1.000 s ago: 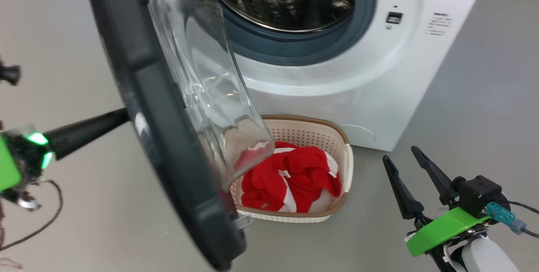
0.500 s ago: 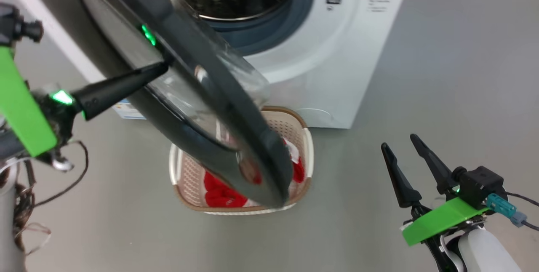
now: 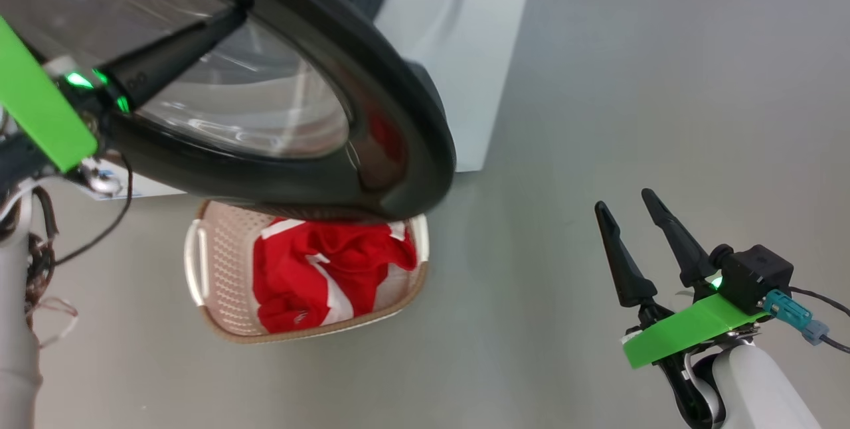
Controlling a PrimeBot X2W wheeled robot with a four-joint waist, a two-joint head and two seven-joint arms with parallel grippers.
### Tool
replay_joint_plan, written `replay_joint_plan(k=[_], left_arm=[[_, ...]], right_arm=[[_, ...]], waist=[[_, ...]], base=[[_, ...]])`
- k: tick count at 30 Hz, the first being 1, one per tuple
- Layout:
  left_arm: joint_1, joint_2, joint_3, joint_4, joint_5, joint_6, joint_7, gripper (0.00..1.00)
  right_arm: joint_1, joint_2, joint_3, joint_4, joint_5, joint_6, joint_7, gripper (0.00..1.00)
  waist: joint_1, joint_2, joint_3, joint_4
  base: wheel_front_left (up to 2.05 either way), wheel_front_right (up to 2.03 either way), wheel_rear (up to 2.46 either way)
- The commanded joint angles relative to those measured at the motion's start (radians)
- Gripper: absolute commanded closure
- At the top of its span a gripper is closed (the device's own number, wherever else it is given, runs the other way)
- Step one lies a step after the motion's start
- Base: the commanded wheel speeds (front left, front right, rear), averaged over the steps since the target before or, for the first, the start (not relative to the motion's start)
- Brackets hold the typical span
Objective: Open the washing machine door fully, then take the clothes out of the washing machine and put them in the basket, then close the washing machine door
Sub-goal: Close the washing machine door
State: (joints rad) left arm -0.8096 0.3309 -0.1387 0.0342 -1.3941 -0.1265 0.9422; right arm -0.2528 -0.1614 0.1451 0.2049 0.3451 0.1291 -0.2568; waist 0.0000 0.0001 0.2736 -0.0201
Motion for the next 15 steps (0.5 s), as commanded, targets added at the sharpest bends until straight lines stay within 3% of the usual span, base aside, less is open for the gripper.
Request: replay_joint_plan(k=[1, 15], left_arm=[[-0.059, 0.05, 0.023, 0.002, 0.025, -0.004, -0.029, 1.0], [-0.157, 0.108, -0.04, 0.174, 0.056, -0.004, -0.226, 1.0]], right_arm=[[-0.017, 0.005, 0.017, -0.025, -0.01, 0.002, -0.005, 0.0], [-0.019, 0.032, 0.015, -0.023, -0.008, 0.002, -0.005, 0.0]], waist=[[0.0, -0.0001, 0.029, -0.048], [0.0, -0.0001, 0.034, -0.122]], base=[[0.0, 0.0, 0.0], [0.0, 0.0, 0.0]])
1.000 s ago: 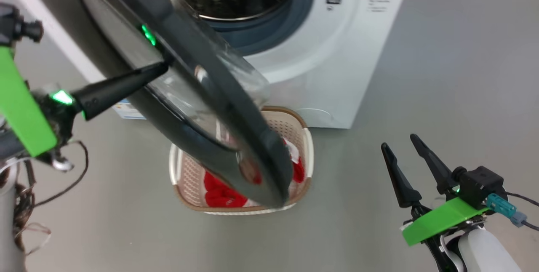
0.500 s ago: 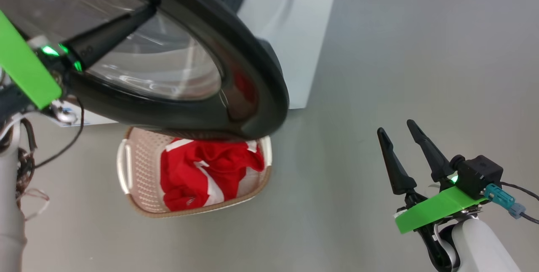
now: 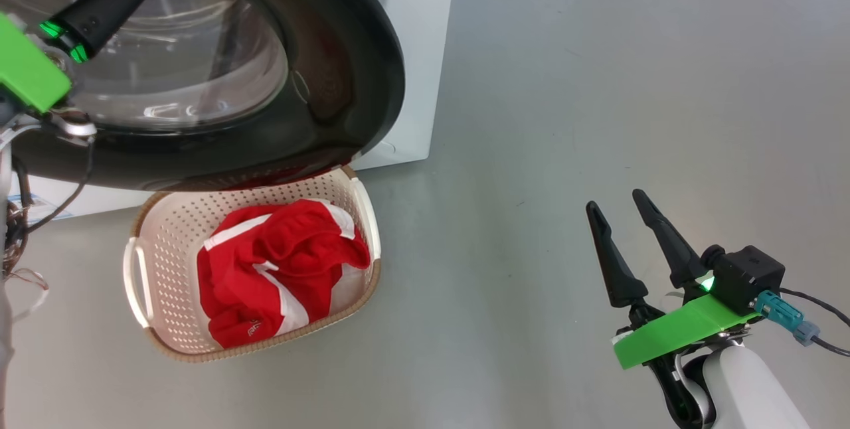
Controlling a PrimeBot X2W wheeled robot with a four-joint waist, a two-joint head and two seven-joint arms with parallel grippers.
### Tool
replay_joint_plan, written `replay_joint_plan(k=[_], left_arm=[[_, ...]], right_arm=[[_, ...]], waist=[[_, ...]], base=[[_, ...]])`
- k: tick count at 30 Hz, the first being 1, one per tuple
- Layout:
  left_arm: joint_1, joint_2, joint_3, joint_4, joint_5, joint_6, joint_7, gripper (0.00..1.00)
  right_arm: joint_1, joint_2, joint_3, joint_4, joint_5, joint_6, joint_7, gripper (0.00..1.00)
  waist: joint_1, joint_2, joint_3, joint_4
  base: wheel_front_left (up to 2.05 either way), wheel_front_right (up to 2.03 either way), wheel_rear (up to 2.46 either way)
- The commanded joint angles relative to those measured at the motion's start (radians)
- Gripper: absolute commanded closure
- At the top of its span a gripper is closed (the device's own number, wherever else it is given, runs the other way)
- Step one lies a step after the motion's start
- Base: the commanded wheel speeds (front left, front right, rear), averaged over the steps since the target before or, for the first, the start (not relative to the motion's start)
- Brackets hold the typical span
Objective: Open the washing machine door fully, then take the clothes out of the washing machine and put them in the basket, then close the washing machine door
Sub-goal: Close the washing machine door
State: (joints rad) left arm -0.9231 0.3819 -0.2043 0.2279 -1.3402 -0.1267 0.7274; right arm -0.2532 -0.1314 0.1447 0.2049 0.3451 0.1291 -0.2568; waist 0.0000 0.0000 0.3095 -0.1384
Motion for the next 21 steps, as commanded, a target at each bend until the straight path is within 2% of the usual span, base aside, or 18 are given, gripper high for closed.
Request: replay_joint_plan(k=[1, 15, 18, 19, 21], left_arm=[[-0.044, 0.062, 0.019, -0.014, -0.001, -0.004, -0.02, 1.0], [0.055, 0.111, -0.051, -0.03, -0.071, -0.004, -0.116, 1.0], [0.098, 0.122, -0.063, -0.049, -0.082, -0.004, -0.147, 0.84], [0.116, 0.126, -0.07, -0.059, -0.085, -0.004, -0.157, 0.74], [0.154, 0.136, -0.079, -0.073, -0.091, -0.004, -0.18, 0.68]], right_arm=[[-0.018, 0.003, 0.015, -0.023, -0.008, 0.002, -0.005, 0.0], [0.008, -0.009, 0.012, -0.016, -0.011, 0.002, -0.005, 0.0], [0.011, -0.013, 0.012, -0.015, -0.01, 0.002, -0.005, 0.0], [0.014, -0.015, 0.012, -0.015, -0.01, 0.002, -0.005, 0.0], [0.019, -0.018, 0.014, -0.015, -0.011, 0.002, -0.005, 0.0]], waist=[[0.0, 0.0, -0.004, -0.004], [0.0, 0.0, -0.052, 0.033], [0.0, 0.0, -0.061, 0.043], [0.0, 0.0, -0.065, 0.047], [0.0, 0.0, -0.071, 0.054]], base=[[0.0, 0.0, 0.0], [0.0, 0.0, 0.0], [0.0, 0.0, 0.0], [0.0, 0.0, 0.0], [0.0, 0.0, 0.0]])
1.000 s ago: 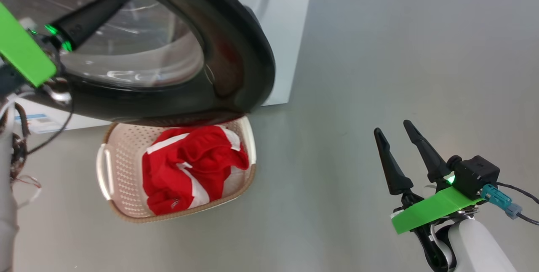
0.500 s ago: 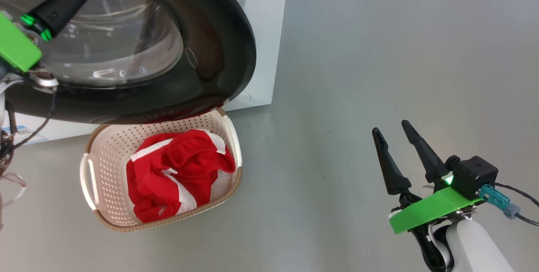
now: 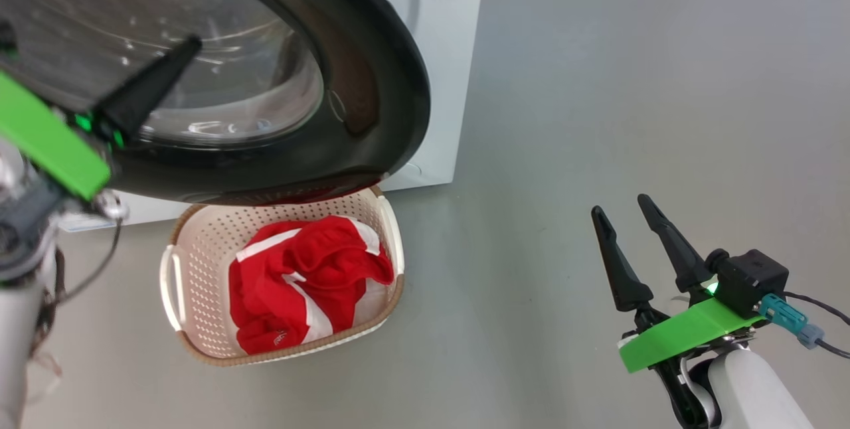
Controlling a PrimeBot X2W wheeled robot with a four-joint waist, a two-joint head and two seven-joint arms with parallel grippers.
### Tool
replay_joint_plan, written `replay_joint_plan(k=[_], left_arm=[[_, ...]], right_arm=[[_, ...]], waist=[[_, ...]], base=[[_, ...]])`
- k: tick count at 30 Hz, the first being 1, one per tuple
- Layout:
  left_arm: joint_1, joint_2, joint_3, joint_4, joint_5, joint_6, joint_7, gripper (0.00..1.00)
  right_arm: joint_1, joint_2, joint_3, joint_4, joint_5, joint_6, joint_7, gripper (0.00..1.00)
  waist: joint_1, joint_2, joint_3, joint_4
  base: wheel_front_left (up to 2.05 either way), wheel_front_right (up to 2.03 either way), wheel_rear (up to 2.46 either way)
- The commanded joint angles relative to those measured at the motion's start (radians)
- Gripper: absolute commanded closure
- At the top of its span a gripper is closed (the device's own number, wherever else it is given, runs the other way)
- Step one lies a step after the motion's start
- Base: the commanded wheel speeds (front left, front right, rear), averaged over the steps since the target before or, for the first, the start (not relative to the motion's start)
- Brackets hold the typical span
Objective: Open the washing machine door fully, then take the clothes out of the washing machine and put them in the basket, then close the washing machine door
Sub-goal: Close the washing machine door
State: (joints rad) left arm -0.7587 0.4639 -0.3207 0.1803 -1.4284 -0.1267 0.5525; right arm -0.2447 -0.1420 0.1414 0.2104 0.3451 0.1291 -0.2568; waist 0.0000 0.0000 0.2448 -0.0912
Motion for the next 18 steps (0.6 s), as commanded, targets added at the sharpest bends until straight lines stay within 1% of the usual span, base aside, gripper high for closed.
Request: replay_joint_plan(k=[1, 5, 6, 7, 9, 10, 11, 18], left_arm=[[0.009, 0.059, 0.034, -0.031, -0.006, -0.004, -0.018, 0.64], [0.088, 0.076, 0.021, -0.047, -0.012, -0.004, -0.078, 0.51], [0.107, 0.079, 0.019, -0.05, -0.016, -0.004, -0.092, 0.36], [0.126, 0.082, 0.019, -0.054, -0.021, -0.004, -0.108, 0.27], [0.165, 0.089, 0.018, -0.062, -0.03, -0.004, -0.138, 0.14], [0.184, 0.096, 0.015, -0.064, -0.026, -0.004, -0.155, 0.02], [0.202, 0.102, 0.009, -0.065, -0.02, -0.004, -0.171, 0.0], [0.318, 0.127, -0.03, -0.077, 0.001, -0.004, -0.306, 0.0]], right_arm=[[0.014, -0.009, 0.017, -0.021, -0.011, 0.002, -0.005, 0.0], [0.025, -0.014, 0.016, -0.02, -0.01, 0.002, -0.005, 0.0], [0.027, -0.016, 0.018, -0.019, -0.009, 0.002, -0.005, 0.0], [0.029, -0.019, 0.021, -0.018, -0.009, 0.002, -0.005, 0.0], [0.032, -0.024, 0.025, -0.017, -0.008, 0.002, -0.005, 0.0], [0.034, -0.027, 0.027, -0.016, -0.008, 0.002, -0.005, 0.0], [0.035, -0.029, 0.026, -0.016, -0.008, 0.002, -0.005, 0.0], [0.039, -0.042, 0.028, -0.015, -0.006, 0.002, -0.005, 0.0]], waist=[[0.0, 0.0, -0.009, 0.01], [0.0, 0.0, -0.02, 0.025], [0.0, 0.0, -0.021, 0.028], [0.0, 0.0, -0.023, 0.031], [0.0, 0.0, -0.025, 0.038], [0.0, 0.0, -0.026, 0.042], [0.0, 0.0, -0.026, 0.046], [0.0, 0.0, -0.026, 0.062]], base=[[0.0, 0.0, 0.0], [0.0, 0.0, 0.0], [0.0, 0.0, 0.0], [0.0, 0.0, 0.0], [0.0, 0.0, 0.0], [0.0, 0.0, 0.0], [0.0, 0.0, 0.0], [0.0, 0.0, 0.0]])
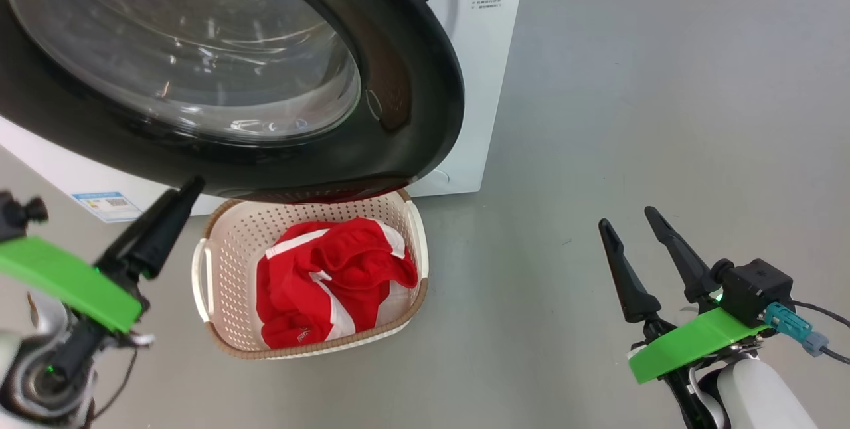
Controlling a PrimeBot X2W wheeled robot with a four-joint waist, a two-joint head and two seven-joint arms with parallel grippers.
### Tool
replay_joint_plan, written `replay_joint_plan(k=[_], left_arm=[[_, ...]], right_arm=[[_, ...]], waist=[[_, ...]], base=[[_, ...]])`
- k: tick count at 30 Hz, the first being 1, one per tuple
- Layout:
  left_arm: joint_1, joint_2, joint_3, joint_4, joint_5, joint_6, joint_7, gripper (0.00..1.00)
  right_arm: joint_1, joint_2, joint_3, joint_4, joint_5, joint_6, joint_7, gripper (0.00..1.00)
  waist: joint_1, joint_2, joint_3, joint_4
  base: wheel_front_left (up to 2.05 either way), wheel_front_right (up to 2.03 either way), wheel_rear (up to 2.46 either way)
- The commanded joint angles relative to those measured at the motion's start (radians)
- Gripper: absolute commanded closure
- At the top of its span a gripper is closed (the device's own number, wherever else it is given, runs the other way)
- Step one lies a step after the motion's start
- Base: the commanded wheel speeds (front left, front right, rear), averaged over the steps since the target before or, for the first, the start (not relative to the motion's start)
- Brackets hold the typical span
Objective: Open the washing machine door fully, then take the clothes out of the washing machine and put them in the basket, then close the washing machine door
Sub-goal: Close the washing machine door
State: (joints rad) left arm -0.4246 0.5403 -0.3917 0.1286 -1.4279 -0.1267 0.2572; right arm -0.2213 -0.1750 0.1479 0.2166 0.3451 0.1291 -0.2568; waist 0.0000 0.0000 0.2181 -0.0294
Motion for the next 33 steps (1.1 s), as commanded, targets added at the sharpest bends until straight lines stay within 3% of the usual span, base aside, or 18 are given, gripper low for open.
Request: replay_joint_plan(k=[1, 7, 19, 28, 33], left_arm=[[0.001, 0.052, 0.04, -0.03, -0.001, -0.004, -0.035, 0.0], [0.094, 0.079, -0.017, -0.016, 0.062, -0.004, -0.175, 0.0], [0.206, 0.072, -0.089, 0.072, 0.051, -0.004, -0.41, 0.0], [0.255, 0.058, -0.106, 0.12, 0.123, -0.004, -0.512, 0.0], [0.283, 0.011, -0.042, 0.145, 0.223, -0.004, -0.518, 0.0]], right_arm=[[0.015, -0.011, 0.022, -0.021, -0.006, 0.002, -0.005, 0.0], [0.018, -0.019, 0.017, -0.019, -0.003, 0.002, -0.005, 0.0], [0.034, -0.023, 0.014, -0.015, 0.004, 0.002, -0.005, 0.0], [0.043, -0.025, 0.001, -0.016, 0.003, 0.002, -0.005, 0.0], [0.055, -0.03, -0.01, -0.019, 0.003, 0.002, -0.005, 0.0]], waist=[[0.0, 0.0, 0.0, 0.001], [0.0, 0.0, -0.004, 0.001], [0.0, 0.0, -0.005, -0.038], [0.0, 0.0, -0.017, -0.076], [0.0, 0.0, -0.029, -0.087]], base=[[0.0, 0.0, 0.0], [0.0, 0.0, 0.0], [0.0, 0.0, 0.0], [0.0, 0.0, 0.0], [0.0, 0.0, 0.0]])
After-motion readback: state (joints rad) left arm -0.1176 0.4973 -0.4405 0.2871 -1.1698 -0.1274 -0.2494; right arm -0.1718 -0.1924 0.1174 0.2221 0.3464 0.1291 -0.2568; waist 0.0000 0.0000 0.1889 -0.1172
